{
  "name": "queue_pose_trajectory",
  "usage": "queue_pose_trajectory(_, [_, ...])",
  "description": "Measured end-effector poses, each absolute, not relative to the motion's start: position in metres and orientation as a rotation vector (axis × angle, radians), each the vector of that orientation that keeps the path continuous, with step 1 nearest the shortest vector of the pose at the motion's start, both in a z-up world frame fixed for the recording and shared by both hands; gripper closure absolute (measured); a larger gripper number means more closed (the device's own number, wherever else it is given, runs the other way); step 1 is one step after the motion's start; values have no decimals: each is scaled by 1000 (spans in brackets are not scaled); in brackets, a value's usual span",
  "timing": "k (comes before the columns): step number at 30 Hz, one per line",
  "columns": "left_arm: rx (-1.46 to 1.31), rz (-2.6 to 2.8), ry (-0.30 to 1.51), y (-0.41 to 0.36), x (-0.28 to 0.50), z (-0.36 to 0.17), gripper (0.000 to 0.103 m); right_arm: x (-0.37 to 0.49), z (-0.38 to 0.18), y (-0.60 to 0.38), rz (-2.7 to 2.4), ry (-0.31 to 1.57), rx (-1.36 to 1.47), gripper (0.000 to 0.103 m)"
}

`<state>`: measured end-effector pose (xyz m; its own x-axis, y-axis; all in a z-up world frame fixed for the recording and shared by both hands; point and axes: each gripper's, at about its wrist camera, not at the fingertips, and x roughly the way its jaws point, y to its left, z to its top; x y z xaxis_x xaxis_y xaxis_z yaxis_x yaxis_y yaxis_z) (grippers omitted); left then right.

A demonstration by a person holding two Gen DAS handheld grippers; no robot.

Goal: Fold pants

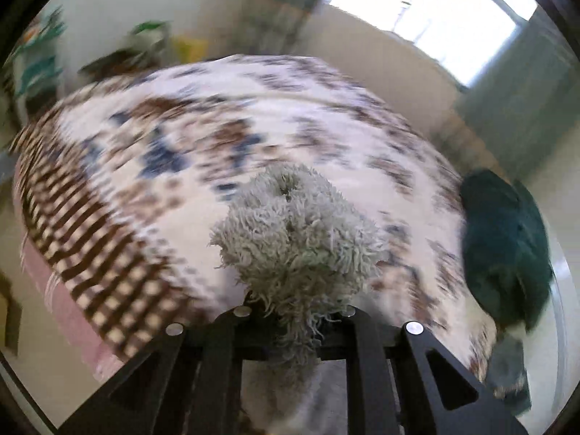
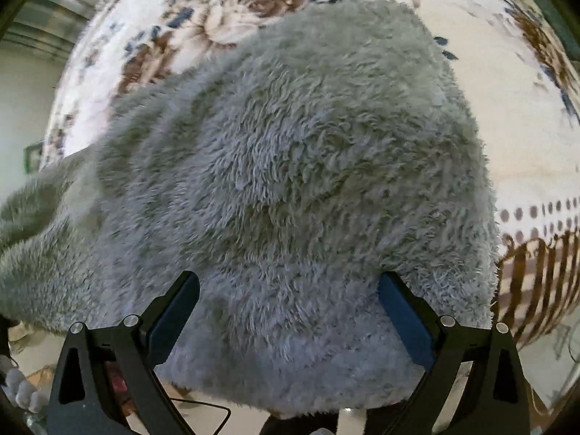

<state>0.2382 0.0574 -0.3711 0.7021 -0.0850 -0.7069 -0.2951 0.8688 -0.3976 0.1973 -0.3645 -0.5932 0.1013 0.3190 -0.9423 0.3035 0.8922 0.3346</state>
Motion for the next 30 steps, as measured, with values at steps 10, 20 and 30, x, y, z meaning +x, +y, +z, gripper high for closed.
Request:
queue_pose_trajectory(10, [-382,-303,947,-187,228,-344,92,160,-551,-510,-55,1426,557,2])
queue_pose_trajectory(20, [-114,-488,1288,-361,208,-432,89,111,-564,-662,-256,1418,659,2])
queue_pose_trajectory(30, [-218,-414,1301,-330,240,-398,20,142,-584,-687,-106,1323,950,2])
